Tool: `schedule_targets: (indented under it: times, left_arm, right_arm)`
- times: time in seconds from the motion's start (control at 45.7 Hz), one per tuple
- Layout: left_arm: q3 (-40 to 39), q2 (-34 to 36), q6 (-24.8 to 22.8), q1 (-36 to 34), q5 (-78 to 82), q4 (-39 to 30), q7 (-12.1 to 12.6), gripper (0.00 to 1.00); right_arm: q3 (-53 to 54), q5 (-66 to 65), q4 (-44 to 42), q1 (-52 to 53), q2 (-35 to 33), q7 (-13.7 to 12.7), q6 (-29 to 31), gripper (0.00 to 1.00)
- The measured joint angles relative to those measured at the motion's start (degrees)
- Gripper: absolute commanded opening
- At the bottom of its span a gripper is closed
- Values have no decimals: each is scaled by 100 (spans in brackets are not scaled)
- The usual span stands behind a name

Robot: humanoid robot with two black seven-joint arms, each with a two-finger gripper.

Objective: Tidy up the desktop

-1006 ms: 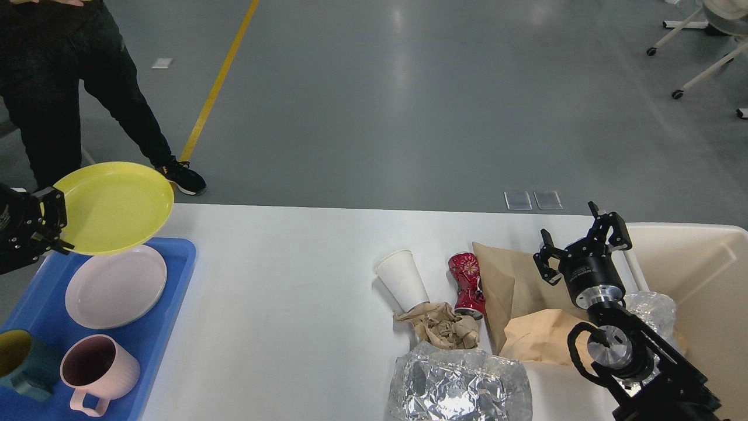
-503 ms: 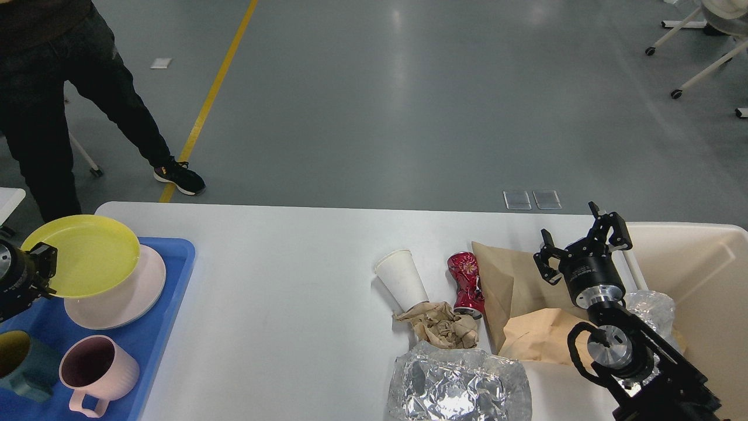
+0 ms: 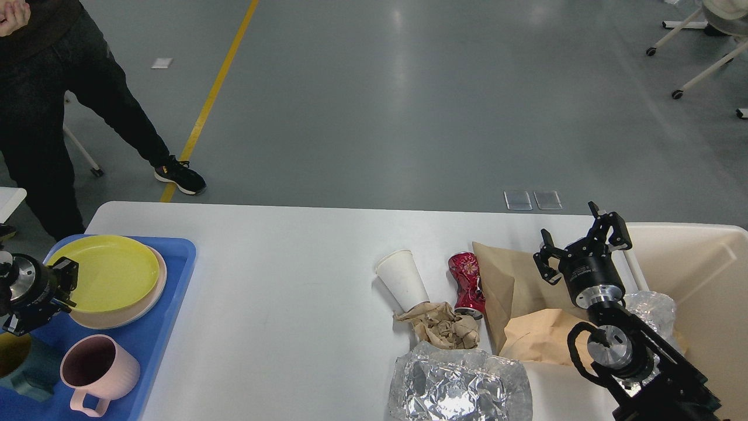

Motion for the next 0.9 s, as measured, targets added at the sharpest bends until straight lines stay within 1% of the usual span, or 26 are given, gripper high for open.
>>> schedule_targets:
  times: [0.044, 0.088, 0.153, 0.284, 0.438, 0.591, 0.7, 0.788, 0.853, 0.897]
  left_arm:
    - [-7, 0, -6, 0, 0, -4, -1, 69]
    - [-12, 0, -10, -1, 0, -11, 0, 74]
    - [-15, 0, -40, -23, 0, -19, 17, 84]
    - [-29, 14, -290, -128, 1, -37, 25, 95]
    - [-204, 133, -575, -542, 7, -56, 25, 96]
    - [-684, 576, -620, -935, 19, -56, 29, 96]
    - [-1135, 664, -631, -1012, 20, -35, 19, 96]
    - [-1680, 696, -629, -1019, 20, 28, -14, 96]
    - [-2335, 698, -629, -1013, 11, 44, -36, 96]
    - [-2968, 681, -629, -943, 9, 49, -45, 96]
  right_arm:
    - [0, 0, 0, 0, 0, 0, 0, 100]
    - [0, 0, 0, 0, 0, 0, 0, 100]
    - [1, 0, 0, 0, 2, 0, 0, 100]
    - [1, 0, 0, 0, 3, 0, 0, 100]
    - [0, 0, 0, 1, 3, 0, 0, 100]
    - [0, -1, -1, 2, 1, 0, 0, 100]
    - [0, 1, -2, 2, 1, 0, 0, 100]
    - [1, 0, -9, 2, 1, 0, 0, 100]
    - [2, 0, -9, 2, 1, 0, 0, 100]
    - [2, 0, -10, 1, 0, 0, 0, 100]
